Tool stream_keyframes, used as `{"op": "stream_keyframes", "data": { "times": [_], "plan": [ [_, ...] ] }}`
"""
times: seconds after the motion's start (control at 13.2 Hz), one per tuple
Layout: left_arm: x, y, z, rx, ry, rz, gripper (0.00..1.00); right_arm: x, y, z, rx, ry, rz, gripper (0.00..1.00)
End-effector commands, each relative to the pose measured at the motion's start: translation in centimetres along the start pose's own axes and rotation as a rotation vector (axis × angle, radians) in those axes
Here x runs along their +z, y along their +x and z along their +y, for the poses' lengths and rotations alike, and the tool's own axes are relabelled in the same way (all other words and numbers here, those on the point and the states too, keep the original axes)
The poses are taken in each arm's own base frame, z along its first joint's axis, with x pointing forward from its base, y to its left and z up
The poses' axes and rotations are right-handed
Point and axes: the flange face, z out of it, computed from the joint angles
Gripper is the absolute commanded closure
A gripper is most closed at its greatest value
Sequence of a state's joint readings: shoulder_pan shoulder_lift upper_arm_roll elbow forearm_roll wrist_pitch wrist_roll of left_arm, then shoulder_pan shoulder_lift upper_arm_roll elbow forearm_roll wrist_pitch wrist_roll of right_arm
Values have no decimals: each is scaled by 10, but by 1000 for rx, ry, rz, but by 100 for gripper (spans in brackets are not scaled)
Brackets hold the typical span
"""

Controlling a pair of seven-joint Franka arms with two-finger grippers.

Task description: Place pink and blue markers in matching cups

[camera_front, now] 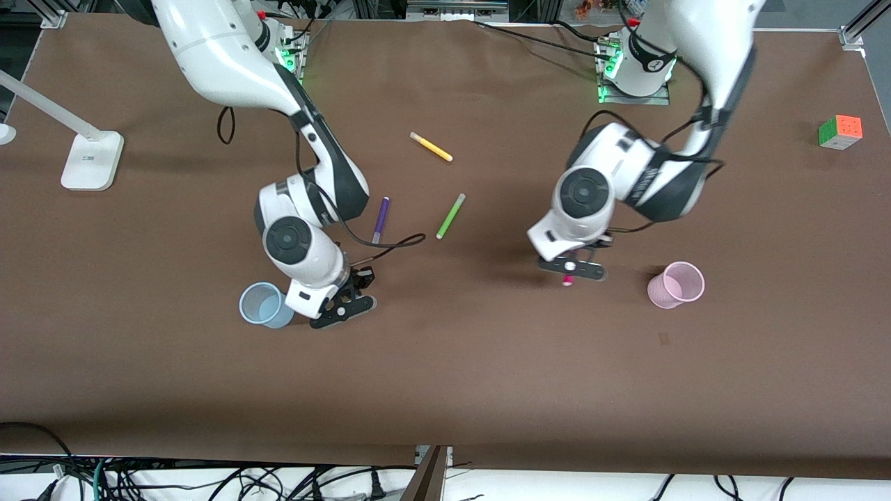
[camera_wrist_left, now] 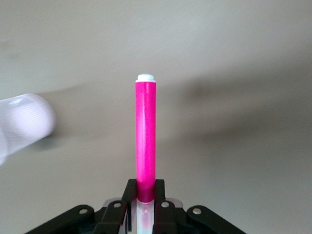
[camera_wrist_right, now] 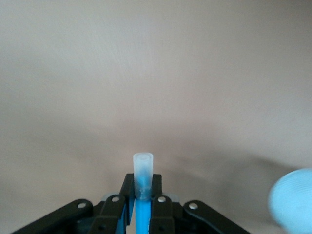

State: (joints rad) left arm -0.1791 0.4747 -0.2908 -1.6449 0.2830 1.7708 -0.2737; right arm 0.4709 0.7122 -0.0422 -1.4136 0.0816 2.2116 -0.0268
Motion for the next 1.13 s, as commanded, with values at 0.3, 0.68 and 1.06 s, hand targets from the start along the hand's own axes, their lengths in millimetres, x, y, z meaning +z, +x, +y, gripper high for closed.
{"op": "stream_keyframes", "data": {
  "times": [0.3,0.68,1.06],
  "plan": [
    [-2,2,-166,480,349,-263,100,-119,-3,47,-420,11,99,100],
    [71,22,-176,623,332,-384,100,-122,-15,147,-662,188,254,100],
    [82,27,-169,634,324,-382,0,-85,-28,195,-758,323,409,100]
  ]
}}
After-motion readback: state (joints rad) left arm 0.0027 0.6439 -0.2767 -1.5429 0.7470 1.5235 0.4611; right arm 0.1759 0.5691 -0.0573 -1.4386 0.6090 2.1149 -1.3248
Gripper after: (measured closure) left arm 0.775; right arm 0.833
